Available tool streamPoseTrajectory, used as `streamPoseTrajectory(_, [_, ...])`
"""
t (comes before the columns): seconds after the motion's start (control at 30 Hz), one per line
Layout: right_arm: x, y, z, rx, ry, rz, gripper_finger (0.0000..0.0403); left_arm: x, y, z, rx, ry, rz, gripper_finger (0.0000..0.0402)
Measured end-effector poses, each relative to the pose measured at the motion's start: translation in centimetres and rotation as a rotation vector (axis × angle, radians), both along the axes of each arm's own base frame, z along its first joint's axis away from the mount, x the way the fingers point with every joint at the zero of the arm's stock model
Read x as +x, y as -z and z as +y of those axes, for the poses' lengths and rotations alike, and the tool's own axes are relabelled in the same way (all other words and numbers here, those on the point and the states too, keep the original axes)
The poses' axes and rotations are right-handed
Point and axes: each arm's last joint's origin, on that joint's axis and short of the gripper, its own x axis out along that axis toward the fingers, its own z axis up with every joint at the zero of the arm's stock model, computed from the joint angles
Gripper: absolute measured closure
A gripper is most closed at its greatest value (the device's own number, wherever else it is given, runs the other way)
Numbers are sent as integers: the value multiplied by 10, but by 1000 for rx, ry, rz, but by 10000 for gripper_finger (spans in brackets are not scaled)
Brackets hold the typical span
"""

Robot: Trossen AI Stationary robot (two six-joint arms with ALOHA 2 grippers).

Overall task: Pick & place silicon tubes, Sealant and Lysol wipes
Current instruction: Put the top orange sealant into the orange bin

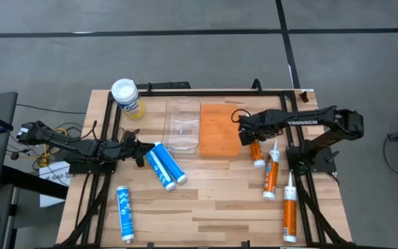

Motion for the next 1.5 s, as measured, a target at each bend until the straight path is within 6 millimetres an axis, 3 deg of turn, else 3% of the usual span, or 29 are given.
streamPoseTrajectory(0.4, [4,4,14,8,6,-41,158,0,0,0,0,2,0,401])
streamPoseTrajectory(0.87, [-8,32,30,56,25,-30,158,0,0,0,-1,2,0,401])
streamPoseTrajectory(1.5, [-4,33,47,30,-85,-44,158,0,0,0,-1,2,0,401])
